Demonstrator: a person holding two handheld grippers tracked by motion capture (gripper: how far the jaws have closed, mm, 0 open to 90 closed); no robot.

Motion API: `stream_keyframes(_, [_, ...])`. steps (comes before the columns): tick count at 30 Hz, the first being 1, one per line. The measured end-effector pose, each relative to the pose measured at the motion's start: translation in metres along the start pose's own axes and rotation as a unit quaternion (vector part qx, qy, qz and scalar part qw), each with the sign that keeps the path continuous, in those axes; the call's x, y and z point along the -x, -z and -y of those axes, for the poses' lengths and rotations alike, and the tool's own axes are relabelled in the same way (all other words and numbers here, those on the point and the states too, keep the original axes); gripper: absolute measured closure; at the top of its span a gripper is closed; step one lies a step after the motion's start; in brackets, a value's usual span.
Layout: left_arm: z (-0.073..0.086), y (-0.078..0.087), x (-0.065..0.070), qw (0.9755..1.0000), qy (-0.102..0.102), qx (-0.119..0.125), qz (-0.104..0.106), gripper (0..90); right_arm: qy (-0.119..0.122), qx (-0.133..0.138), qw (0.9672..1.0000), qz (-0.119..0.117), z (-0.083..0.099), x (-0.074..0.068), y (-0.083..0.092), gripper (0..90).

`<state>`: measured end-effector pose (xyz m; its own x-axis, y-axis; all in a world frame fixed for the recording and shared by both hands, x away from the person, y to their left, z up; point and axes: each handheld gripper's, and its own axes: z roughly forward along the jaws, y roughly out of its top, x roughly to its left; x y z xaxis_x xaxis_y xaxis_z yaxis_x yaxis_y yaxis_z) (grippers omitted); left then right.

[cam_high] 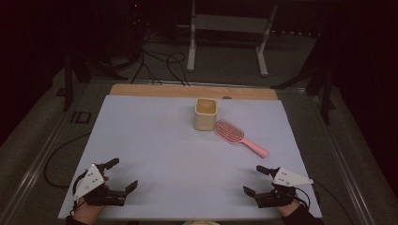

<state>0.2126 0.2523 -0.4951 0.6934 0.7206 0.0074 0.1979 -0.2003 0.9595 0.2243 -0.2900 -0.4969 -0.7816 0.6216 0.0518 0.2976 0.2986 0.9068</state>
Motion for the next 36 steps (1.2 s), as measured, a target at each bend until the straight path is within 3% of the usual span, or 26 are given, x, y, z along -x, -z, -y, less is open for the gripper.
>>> stream_keyframes(14, [-0.0014, -0.0032, -0.0012, 1.0, 0.003, 0.001, 0.0, 0.3, 0.002, -0.012, 0.9999, -0.008, 0.0006, -0.0002, 0.0, 8.6])
stream_keyframes(20, [-0.0011, -0.0027, -0.0024, 1.0, 0.007, 0.003, 0.0, 0.3, -0.005, -0.008, 0.9999, 0.005, 0.0027, 0.0031, -0.0014, 8.6])
stream_keyframes(25, [-0.0005, -0.0014, -0.0012, 1.0, 0.004, 0.004, 0.002, 0.3, -0.005, 0.003, 0.9995, 0.03, 0.0001, 0.0034, 0.0014, 8.5])
stream_keyframes(36, [0.0011, 0.001, -0.0016, 1.0, 0.005, 0.004, 0.001, 0.3, 0.006, -0.016, 0.9998, 0.012, -0.0031, -0.0008, -0.0016, 8.5])
